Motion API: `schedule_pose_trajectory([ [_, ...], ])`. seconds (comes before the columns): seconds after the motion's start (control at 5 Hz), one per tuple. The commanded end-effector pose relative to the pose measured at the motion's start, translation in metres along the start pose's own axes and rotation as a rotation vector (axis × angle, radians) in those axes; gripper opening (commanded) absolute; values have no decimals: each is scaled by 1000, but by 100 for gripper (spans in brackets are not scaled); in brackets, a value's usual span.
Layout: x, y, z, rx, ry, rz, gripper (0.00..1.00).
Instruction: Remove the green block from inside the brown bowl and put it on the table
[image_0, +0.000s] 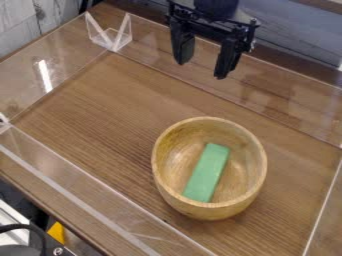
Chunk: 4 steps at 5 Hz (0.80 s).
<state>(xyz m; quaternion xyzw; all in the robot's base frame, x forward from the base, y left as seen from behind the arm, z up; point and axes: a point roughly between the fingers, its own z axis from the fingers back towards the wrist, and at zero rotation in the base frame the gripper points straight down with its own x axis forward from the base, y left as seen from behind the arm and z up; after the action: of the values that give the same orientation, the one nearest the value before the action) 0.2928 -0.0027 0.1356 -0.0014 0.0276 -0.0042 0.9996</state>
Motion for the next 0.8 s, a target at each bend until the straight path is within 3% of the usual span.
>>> schedule_pose_trajectory([
  [0.0, -7, -5, -4, -11, 10, 27, 100],
  [0.2, -23, -15, -17, -32, 40, 57, 100],
  [0.6, -45, -33, -39, -53, 36, 112, 100],
])
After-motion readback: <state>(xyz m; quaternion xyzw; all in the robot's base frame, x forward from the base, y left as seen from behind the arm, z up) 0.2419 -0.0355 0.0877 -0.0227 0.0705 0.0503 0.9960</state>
